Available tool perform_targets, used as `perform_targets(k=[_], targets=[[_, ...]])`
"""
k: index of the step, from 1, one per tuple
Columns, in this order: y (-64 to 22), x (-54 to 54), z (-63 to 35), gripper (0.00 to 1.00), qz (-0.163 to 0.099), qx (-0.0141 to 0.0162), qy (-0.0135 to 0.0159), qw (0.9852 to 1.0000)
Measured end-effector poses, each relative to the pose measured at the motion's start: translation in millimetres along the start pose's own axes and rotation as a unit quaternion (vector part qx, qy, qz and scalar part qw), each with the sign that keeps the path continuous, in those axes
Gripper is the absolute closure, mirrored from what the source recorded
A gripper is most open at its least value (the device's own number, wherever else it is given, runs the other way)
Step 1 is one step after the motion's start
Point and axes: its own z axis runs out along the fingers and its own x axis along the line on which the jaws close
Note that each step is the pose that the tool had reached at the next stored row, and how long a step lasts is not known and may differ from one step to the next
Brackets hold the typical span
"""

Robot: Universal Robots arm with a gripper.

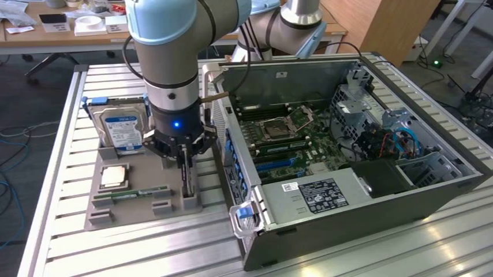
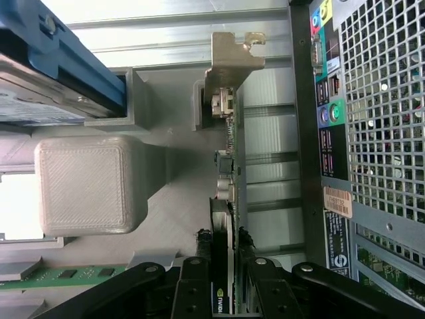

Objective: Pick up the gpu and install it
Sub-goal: 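Pick up the gpu and move the gpu toward the slot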

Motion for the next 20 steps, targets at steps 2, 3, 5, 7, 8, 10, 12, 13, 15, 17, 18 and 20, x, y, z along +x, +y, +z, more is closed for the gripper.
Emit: perform_targets(k=[2,3,5,7,8,10,12,13,15,17,18,20], targets=[[-0.1,0.0,0.1,0.74,-0.008,-0.0002,0.0003,1.0000],[-0.1,-0.1,0.2,0.74,-0.008,-0.0002,0.0003,1.0000],[0.0,-0.1,0.3,0.74,-0.008,-0.0003,0.0003,1.0000],[0.0,-0.1,0.3,0.74,-0.008,-0.0003,0.0003,1.0000],[0.0,-0.1,0.3,0.74,-0.010,-0.0004,0.0003,0.9999],[0.0,-0.1,0.3,0.74,-0.015,-0.0004,0.0005,0.9999],[0.0,-0.1,0.3,0.74,-0.015,-0.0005,0.0005,0.9999],[0.0,-0.1,0.4,0.74,-0.015,-0.0005,0.0005,0.9999],[0.0,-0.1,0.3,0.74,-0.015,-0.0005,0.0006,0.9999],[0.0,-0.1,0.2,0.74,-0.015,-0.0006,0.0004,0.9999],[0.1,-0.2,-0.1,0.74,-0.015,-0.0008,0.0003,0.9999],[0.1,-0.2,-2.1,0.74,-0.015,-0.0006,0.0004,0.9999]])
